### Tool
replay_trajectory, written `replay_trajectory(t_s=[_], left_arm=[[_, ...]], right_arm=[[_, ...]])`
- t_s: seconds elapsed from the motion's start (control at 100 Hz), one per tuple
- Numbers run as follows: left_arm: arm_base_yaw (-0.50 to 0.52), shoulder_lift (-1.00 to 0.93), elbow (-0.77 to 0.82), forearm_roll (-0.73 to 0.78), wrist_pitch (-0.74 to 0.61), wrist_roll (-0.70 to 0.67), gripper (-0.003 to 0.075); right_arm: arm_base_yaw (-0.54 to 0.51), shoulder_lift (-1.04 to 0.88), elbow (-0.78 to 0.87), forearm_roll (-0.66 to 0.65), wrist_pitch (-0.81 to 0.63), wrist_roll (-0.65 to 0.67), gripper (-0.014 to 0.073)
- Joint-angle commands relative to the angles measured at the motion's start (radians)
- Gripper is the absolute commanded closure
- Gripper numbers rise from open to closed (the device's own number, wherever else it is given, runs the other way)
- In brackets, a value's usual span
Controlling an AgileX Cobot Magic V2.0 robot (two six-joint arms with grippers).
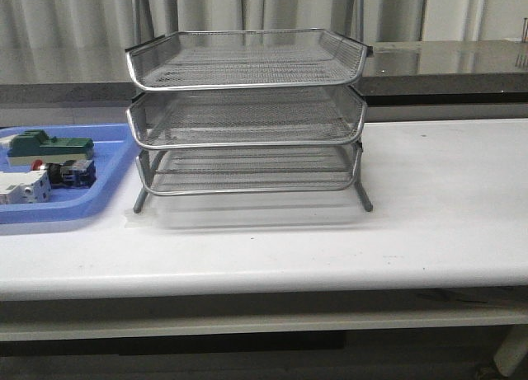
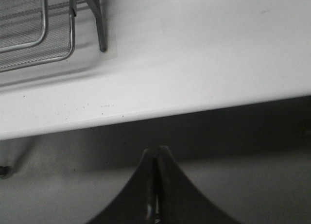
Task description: Place button on rack with both arms
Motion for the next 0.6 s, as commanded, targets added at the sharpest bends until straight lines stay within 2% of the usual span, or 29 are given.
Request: replay_trajectory(t_s=[0.0, 0.21, 0.28, 0.39, 0.55, 0.59], left_arm=[[-0.006, -0.034, 0.045, -0.006, -0.082, -0.010, 0.0716], [-0.006, -0.034, 0.045, -0.006, -0.082, -0.010, 0.0716], [-0.006, -0.034, 0.045, -0.006, -0.082, -0.010, 0.0716], [-0.006, -0.034, 0.045, -0.006, -0.082, -0.010, 0.0716], [-0.006, -0.034, 0.045, -0.006, -0.082, -0.010, 0.0716], [-0.006, -0.034, 0.045, -0.006, -0.082, -0.010, 0.0716]], right_arm=[[-0.008, 0.028, -0.035, 0.036, -0.059, -0.002, 0.0662], [-0.008, 0.057, -0.035, 0.086, -0.123, -0.003, 0.0655], [-0.008, 0.057, -0.035, 0.100, -0.126, -0.003, 0.0620], [-0.008, 0.057, -0.035, 0.110, -0.117, -0.004, 0.0498], [-0.008, 0.057, -0.035, 0.133, -0.129, -0.005, 0.0225], [-0.008, 0.057, -0.035, 0.146, -0.135, -0.005, 0.0183]])
